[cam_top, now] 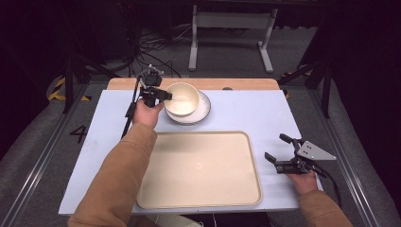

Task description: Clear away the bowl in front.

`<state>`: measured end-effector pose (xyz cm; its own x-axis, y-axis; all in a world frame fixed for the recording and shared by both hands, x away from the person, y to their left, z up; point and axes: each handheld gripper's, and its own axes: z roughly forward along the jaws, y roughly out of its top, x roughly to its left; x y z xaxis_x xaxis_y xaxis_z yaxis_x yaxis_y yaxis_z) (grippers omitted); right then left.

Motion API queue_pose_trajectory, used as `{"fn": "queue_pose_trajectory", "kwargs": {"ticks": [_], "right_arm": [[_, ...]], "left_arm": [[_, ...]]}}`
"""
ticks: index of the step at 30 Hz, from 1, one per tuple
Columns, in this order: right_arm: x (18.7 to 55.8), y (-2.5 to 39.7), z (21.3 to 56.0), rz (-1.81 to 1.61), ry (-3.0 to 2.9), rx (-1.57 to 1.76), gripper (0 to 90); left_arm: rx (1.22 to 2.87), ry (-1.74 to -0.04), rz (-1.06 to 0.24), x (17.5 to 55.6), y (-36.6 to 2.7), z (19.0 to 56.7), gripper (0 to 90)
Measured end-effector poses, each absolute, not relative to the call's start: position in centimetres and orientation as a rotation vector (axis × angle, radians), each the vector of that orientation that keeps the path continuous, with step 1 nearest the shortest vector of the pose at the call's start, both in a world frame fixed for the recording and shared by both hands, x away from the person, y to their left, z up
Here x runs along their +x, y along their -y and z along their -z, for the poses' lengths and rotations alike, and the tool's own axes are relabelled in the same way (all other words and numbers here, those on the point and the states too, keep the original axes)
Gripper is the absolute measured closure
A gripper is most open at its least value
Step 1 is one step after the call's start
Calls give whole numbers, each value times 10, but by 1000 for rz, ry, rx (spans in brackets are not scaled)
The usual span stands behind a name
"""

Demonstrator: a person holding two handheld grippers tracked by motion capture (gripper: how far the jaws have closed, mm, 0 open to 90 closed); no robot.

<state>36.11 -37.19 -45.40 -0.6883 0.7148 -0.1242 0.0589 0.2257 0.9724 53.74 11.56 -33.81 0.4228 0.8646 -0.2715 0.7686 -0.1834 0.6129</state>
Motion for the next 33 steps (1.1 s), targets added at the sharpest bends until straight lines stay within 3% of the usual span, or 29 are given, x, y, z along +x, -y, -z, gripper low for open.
{"fn": "queue_pose_trajectory", "kwargs": {"ticks": [33], "right_arm": [[361,372,454,-1498,-1934,709,55]], "left_arm": [[2120,-1139,-107,467,-116,317,828]]}}
